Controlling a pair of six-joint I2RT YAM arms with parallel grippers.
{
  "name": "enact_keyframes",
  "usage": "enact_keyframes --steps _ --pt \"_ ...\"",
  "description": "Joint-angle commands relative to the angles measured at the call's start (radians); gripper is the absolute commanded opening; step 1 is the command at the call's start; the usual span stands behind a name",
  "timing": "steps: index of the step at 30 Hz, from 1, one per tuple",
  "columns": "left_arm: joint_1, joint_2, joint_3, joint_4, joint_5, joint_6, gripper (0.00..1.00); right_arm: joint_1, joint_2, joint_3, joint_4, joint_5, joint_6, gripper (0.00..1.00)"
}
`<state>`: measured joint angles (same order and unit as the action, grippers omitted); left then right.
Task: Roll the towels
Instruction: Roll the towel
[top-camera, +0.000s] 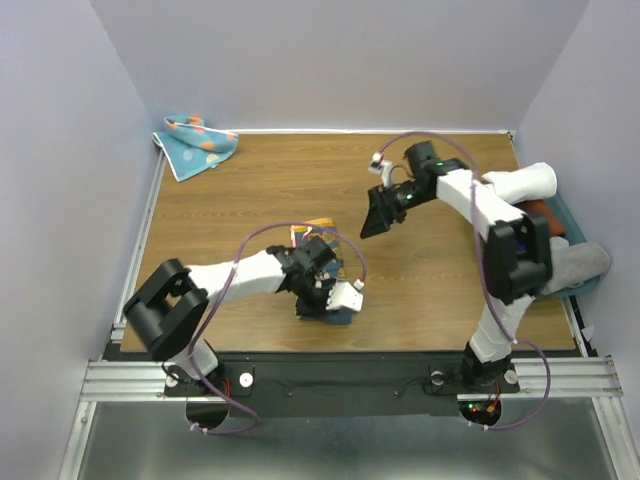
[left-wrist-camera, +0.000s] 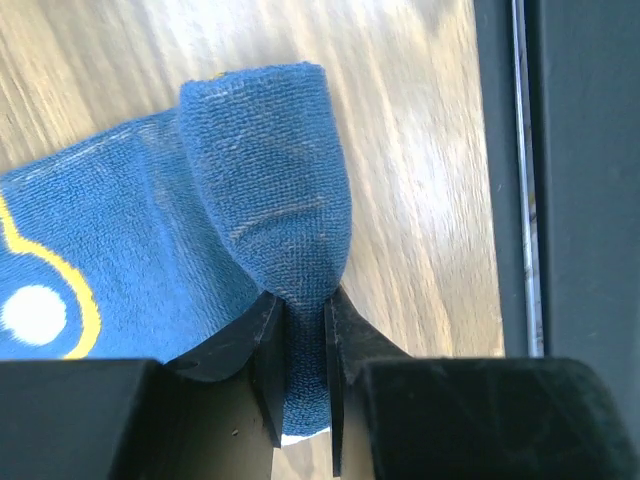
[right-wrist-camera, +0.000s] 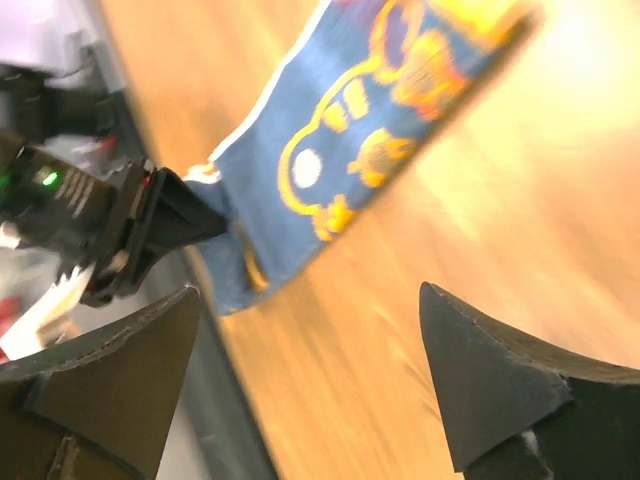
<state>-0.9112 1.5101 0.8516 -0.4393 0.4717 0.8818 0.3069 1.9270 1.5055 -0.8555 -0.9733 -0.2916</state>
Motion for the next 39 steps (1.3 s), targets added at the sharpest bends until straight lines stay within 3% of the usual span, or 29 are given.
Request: enact_keyframes --steps 1,8,15,24,33,35,37,39 --pt "0.11 0.116 0.115 -0.214 0.246 0.028 0.23 0.011 -0.236 -0.036 0.09 0.208 0.02 0.96" --pt "0.267 0.369 0.305 -0.404 0.384 0.12 0.24 0.037 -0.499 -0.204 0.101 0.251 -0.027 0.94" --pt "0.38 0.554 0.44 -0.564 0.496 0.212 0.25 0.292 -0.594 -0.332 0.165 0.433 -0.049 0.87" --pt "0.431 0.659 0.512 -0.644 0.509 0.246 0.29 0.581 -0.485 -0.438 0.423 0.683 -0.127 0.92" --pt "0.457 0.699 0.544 -0.676 0.499 0.273 0.33 0.681 -0.353 -0.541 0.67 0.792 -0.276 0.93" --pt "0.463 0.703 0.552 -0.676 0.498 0.272 0.33 0.69 -0.317 -0.554 0.711 0.788 -0.294 0.89" --pt "0.468 0.705 0.558 -0.676 0.496 0.272 0.34 0.698 -0.29 -0.559 0.725 0.782 -0.3 0.77" --pt "0.474 0.697 0.566 -0.676 0.496 0.273 0.36 0.698 -0.257 -0.568 0.74 0.751 -0.299 0.48"
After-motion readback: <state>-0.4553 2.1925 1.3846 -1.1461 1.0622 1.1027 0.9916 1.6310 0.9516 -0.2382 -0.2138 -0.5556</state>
